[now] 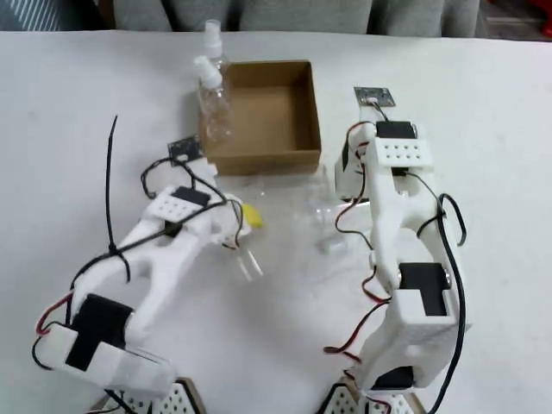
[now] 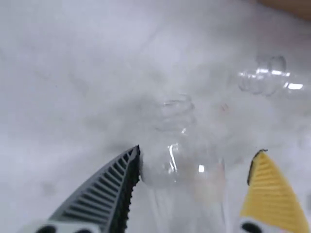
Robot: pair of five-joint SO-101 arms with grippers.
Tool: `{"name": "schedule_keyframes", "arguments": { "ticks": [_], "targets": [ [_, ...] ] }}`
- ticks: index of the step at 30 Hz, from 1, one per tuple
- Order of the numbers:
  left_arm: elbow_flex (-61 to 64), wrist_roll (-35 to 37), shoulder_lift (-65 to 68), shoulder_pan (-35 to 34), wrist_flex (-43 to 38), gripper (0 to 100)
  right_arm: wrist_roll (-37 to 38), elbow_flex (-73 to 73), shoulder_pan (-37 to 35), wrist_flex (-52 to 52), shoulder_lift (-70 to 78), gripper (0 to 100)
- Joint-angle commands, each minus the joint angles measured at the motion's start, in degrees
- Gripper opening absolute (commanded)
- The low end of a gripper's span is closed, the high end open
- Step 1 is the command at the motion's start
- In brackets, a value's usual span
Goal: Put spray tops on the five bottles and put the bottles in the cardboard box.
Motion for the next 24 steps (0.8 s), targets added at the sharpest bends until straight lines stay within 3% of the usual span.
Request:
{"name": "schedule_keyframes", "arguments": {
  "ticks": [1,4,8,14,19,24],
  "targets": [
    [-3.69,0.00,-0.04,-0.84,0.35,20,0.62,0.44,0.75,-0.48,-0.04,3.1],
    [-3.69,-4.84,-0.04,-0.92,0.35,2,0.62,0.44,0.75,-0.48,-0.04,3.1],
    [-3.25,-18.37,-0.04,-1.36,3.16,7,0.62,0.53,0.84,-0.40,-0.04,3.1],
    [-3.69,-32.62,-0.04,-2.07,6.42,4,0.62,0.53,0.84,-0.40,-0.04,3.1],
    [-3.78,-33.49,0.31,-3.12,5.98,13,0.62,1.32,0.66,-1.19,-0.04,3.1],
    [-3.78,-24.62,-0.04,-4.44,6.51,30,0.62,1.76,0.66,-1.80,-0.04,3.1]
  ]
}}
